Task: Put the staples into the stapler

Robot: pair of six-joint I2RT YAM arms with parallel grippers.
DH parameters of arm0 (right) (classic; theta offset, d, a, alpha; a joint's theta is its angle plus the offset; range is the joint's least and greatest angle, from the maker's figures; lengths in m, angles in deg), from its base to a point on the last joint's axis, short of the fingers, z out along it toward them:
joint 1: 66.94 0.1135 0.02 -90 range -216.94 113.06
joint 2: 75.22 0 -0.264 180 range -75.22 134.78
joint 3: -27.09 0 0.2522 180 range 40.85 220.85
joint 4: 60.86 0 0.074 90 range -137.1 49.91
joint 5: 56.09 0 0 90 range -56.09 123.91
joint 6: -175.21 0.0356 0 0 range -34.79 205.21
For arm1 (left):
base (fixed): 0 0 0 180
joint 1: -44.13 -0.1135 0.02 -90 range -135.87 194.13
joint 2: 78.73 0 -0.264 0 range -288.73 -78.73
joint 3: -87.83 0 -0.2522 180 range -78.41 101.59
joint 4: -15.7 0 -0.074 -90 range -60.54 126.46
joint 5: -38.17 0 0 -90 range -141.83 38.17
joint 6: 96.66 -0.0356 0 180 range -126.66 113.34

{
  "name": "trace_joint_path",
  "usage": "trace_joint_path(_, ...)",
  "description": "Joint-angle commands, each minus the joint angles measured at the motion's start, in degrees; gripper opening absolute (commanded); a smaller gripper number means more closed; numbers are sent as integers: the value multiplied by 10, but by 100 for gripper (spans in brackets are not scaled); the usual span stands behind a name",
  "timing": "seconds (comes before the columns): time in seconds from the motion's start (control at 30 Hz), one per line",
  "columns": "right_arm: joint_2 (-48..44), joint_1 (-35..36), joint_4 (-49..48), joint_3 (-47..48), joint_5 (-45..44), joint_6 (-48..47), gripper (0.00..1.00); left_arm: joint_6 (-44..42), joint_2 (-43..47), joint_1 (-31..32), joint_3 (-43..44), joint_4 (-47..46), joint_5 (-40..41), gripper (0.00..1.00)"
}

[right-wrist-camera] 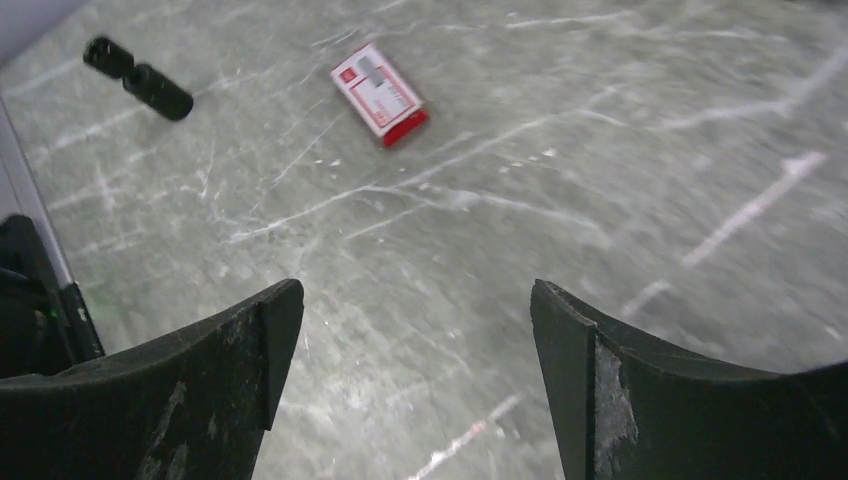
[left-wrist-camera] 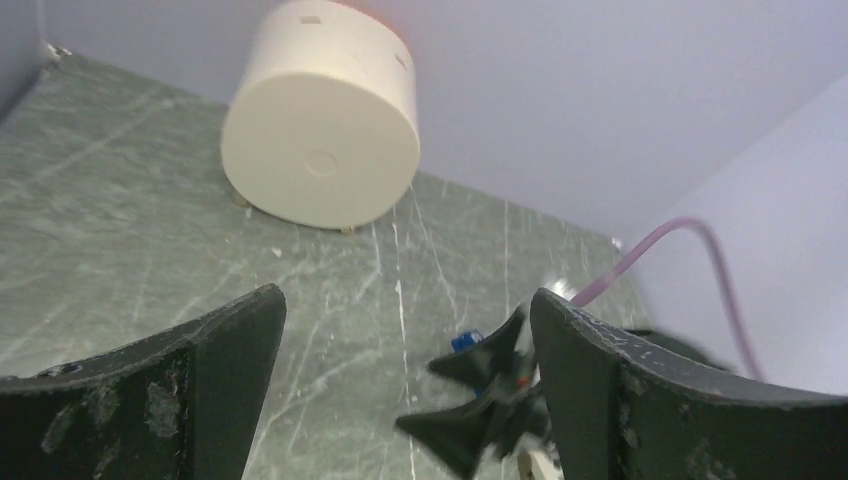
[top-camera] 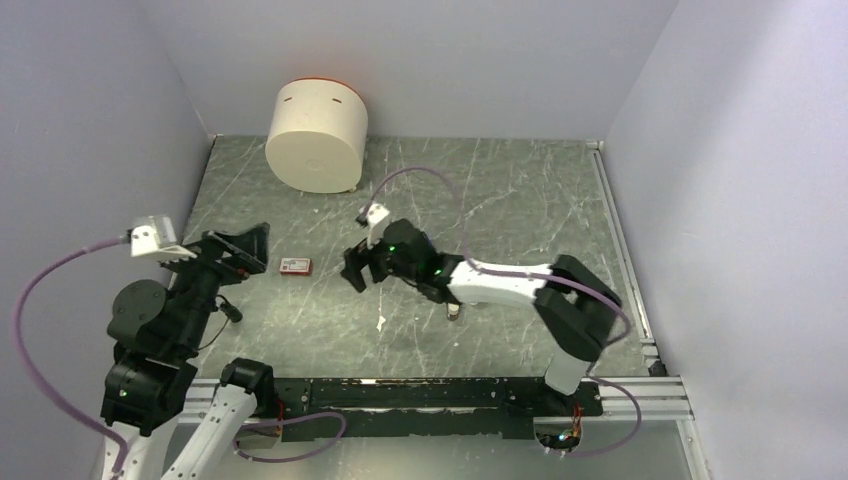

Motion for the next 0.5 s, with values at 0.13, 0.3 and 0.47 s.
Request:
trace_joint_path(0.13,196,38,-139,142,33,-102,86,-27,-61,-7,127,68,65,97)
trace_joint_path(0.3,312,49,-10,316,5,-102,85,-31,-86,-7,146,94,27,97)
trace_joint_path(0.47,364,60,14,373,12,-149,88,-28,-91,-7,144,76,-11,97)
